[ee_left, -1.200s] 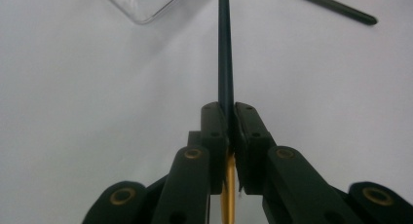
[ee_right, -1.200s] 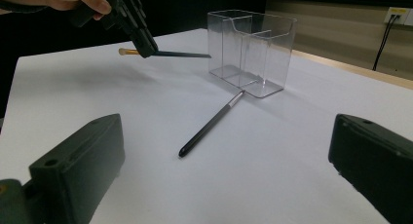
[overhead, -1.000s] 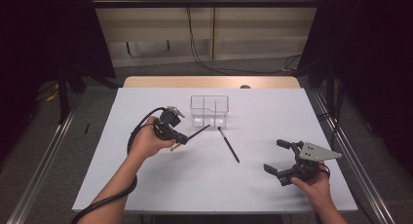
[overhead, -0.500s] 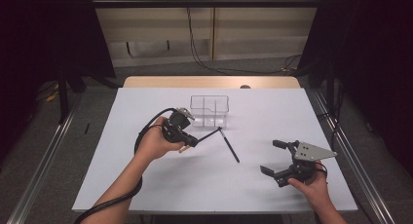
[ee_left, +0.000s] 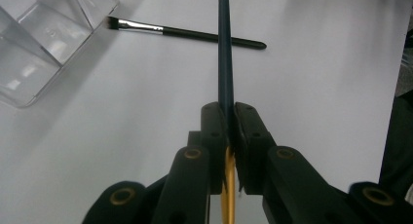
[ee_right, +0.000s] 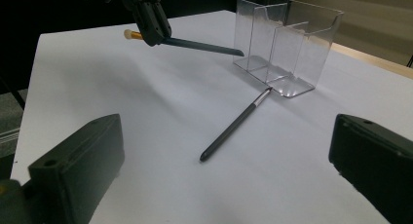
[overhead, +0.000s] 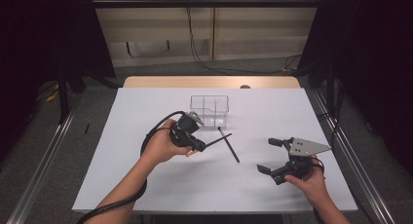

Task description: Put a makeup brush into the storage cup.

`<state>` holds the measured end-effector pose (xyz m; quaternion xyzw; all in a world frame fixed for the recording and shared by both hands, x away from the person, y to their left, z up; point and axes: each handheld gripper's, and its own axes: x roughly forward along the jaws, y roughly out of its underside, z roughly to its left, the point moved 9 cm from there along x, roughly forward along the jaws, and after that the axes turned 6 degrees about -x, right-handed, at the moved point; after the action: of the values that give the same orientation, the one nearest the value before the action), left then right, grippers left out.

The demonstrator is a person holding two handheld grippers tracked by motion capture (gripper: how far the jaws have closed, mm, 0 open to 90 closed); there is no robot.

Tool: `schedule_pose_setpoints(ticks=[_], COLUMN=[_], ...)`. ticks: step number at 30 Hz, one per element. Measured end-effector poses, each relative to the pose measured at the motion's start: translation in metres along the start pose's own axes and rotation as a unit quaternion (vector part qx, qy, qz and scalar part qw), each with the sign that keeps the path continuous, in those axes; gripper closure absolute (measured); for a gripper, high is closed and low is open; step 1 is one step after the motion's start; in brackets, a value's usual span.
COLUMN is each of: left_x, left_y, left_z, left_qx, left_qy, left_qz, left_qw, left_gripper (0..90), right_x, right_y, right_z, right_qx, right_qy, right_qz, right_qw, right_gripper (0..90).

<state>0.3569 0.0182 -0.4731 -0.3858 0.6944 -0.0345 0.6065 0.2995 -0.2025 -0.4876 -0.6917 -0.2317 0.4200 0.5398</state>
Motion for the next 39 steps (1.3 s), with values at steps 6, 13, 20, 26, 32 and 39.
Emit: schedule_pose_setpoints(ticks=[6,13,20,26,32,39], left_x=[0.002,0.004,0.004,0.008,0.01,0.013], left_y=[-0.001,-0.001,-0.002,-0.003,-0.003,-0.004], left_z=[-0.006,-0.013,-0.02,-0.028,-0.032,-0.035], left_qx=[0.006,0.012,0.027,0.035,0.044,0.045], left_qy=[0.008,0.013,0.02,0.025,0.03,0.036], left_qz=[0.005,0.007,0.013,0.016,0.019,0.019], left_qw=[0.9999,0.9998,0.9993,0.9989,0.9984,0.9981], left_gripper=[83.9,83.9,83.9,83.9,83.9,83.9], right_x=[0.003,0.008,0.015,0.021,0.026,0.036], right_y=[-0.003,-0.008,-0.009,-0.01,-0.01,-0.011], right_z=[-0.002,-0.003,-0.003,-0.001,0.003,0.011], right_qx=[-0.003,-0.016,-0.025,-0.031,-0.036,-0.044], right_qy=[-0.003,-0.011,-0.024,-0.038,-0.061,-0.085], right_qz=[0.013,0.037,0.062,0.082,0.109,0.153], right_qw=[0.9999,0.9991,0.9975,0.9954,0.9915,0.9836], right_gripper=[0.0,0.0,0.0,0.0,0.0,0.5])
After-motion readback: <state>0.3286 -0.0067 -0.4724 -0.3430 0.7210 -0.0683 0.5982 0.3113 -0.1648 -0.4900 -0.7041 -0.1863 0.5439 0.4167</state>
